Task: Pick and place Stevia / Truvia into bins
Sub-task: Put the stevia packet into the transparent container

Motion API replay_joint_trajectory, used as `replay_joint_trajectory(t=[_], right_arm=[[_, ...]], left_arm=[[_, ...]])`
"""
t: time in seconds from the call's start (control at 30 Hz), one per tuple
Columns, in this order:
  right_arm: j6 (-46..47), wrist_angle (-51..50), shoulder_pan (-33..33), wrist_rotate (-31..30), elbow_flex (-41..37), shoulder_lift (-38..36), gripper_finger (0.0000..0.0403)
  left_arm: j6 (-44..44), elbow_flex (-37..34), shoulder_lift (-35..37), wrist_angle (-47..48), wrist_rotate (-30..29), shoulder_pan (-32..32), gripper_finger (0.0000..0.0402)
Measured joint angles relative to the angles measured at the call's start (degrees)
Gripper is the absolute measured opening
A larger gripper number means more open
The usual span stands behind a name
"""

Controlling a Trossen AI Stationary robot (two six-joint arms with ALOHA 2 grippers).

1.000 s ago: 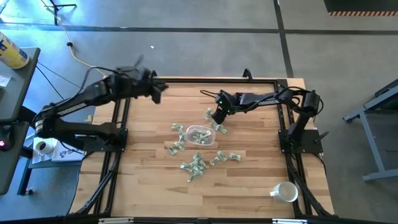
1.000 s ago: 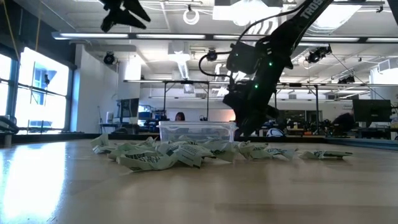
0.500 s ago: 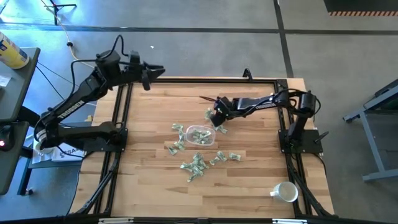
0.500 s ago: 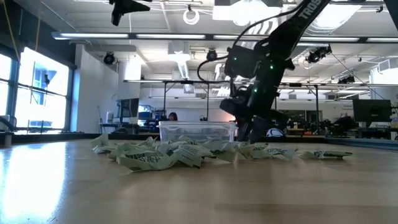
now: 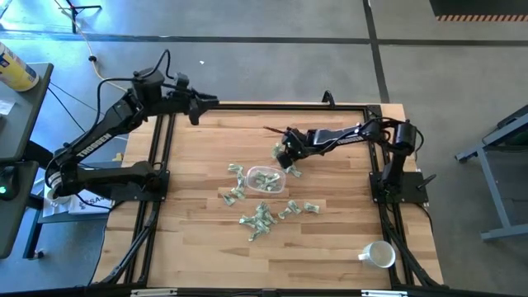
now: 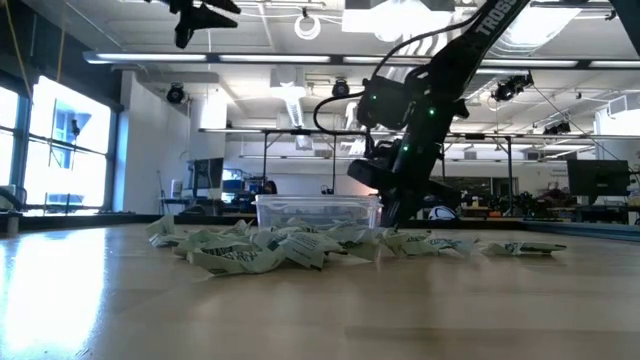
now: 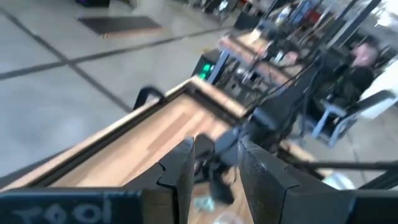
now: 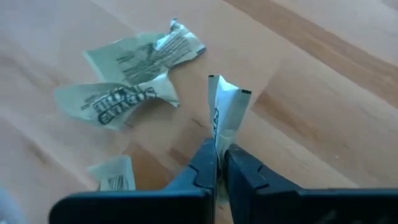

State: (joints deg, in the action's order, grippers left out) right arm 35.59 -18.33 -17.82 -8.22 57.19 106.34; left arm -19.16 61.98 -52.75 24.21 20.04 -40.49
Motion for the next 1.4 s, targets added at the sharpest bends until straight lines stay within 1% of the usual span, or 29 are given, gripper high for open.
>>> replay_joint_trajectory(t=[0.1,0.2,0.23,0.33,0.37,0.53,0.63,0.7,0.77,0.87,1.0,1.07,1.13,1.23,1.3,1.4], right_arm=[[-2.5,-2.8,0.4,4.1,0.6,-3.3,0.0019],[-8.4,-1.4,1.5,6.9,3.8,-7.5,0.0007],[-10.7,-1.9,1.8,9.4,5.1,-8.5,0.0007],[-15.7,-3.4,2.4,19.6,8.4,-8.1,0.0016],[-16.9,-3.8,2.9,21.4,9.1,-7.5,0.0017],[-21.1,-4.8,6.0,25.5,11.1,-4.8,0.0011],[-22.4,-5.7,7.9,25.0,10.8,-2.6,0.0014],[-23.5,-5.1,9.0,24.0,10.9,-2.3,0.0032],[-24.4,-5.0,10.0,21.8,11.0,-1.9,0.0062],[-23.8,-4.9,10.8,17.1,10.9,-1.9,0.0122],[-22.7,-5.5,10.7,12.8,10.9,-4.4,0.0208],[-22.8,-6.8,10.7,9.6,10.9,-6.0,0.0245],[-23.9,-8.8,10.7,6.8,10.9,-8.0,0.0274],[-25.7,-13.2,9.9,4.6,11.0,-10.9,0.0296],[-26.8,-16.3,9.0,3.8,11.0,-12.2,0.0299],[-29.1,-20.4,7.7,2.1,11.0,-14.0,0.0300]], left_arm=[[2.3,-0.2,0.0,5.3,-2.5,0.0,0.0159],[2.8,-2.0,0.0,7.8,-4.1,0.0,0.0159],[2.4,-2.7,0.0,8.1,-4.2,0.0,0.0159],[2.3,-5.3,0.0,8.3,-4.1,0.0,0.0159],[2.0,-6.4,0.0,8.4,-4.2,0.0,0.0159],[-0.6,-12.6,0.0,8.5,-4.9,0.0,0.0159],[-0.4,-16.6,0.0,8.5,-3.5,0.0,0.0159],[0.5,-19.7,0.0,7.6,-1.0,0.1,0.0159],[1.8,-22.9,0.0,5.9,1.0,1.3,0.0159],[2.3,-26.8,0.0,1.9,0.9,4.9,0.0159],[3.5,-29.1,-0.8,-3.9,-2.8,12.0,0.0159],[6.1,-29.4,-1.9,-5.1,-7.2,16.1,0.0159],[10.1,-29.4,-3.6,-7.3,-12.3,19.6,0.0159],[15.7,-29.4,-7.6,-9.1,-17.5,22.7,0.0159],[16.4,-29.4,-11.2,-9.4,-17.8,22.6,0.0159],[17.8,-29.3,-17.3,-13.1,-18.0,22.5,0.0159]])
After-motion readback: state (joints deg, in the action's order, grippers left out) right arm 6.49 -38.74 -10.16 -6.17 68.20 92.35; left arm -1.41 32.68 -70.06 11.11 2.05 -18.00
